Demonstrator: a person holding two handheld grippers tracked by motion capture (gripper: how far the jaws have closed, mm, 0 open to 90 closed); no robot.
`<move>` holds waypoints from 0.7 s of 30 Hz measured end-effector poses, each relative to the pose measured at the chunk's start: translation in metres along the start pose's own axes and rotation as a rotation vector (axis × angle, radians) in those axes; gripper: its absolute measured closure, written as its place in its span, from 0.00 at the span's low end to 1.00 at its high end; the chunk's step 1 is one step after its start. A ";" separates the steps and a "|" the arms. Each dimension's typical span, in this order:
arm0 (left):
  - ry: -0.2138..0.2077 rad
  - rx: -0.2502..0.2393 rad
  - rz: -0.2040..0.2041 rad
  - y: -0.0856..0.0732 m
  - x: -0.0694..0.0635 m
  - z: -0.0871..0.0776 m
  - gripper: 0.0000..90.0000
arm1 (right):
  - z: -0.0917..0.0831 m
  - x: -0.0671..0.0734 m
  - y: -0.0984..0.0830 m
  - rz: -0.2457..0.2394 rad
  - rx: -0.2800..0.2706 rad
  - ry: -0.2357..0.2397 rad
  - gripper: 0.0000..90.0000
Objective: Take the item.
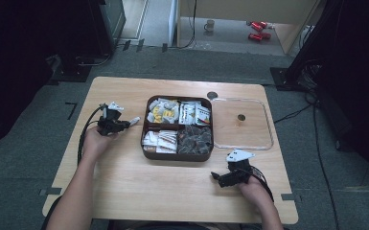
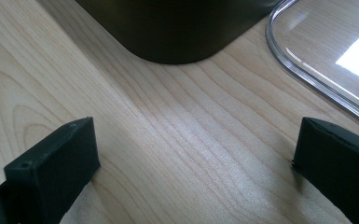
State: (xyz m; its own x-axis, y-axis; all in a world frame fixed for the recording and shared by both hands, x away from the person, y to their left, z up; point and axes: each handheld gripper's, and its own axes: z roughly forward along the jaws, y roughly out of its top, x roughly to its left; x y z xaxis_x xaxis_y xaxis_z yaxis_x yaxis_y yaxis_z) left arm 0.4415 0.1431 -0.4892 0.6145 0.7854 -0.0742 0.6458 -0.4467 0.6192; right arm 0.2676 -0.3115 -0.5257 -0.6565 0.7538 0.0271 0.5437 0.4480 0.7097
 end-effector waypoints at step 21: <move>-0.050 -0.055 -0.053 -0.004 0.001 -0.011 0.75 | 0.000 0.000 -0.001 0.000 -0.002 0.004 0.00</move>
State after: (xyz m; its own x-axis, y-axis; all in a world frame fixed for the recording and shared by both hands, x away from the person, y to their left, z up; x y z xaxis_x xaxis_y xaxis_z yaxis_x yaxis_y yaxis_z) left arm 0.4350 0.1505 -0.4828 0.6029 0.7844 -0.1455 0.6527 -0.3800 0.6554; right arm 0.2668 -0.3116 -0.5258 -0.6586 0.7519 0.0299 0.5427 0.4472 0.7110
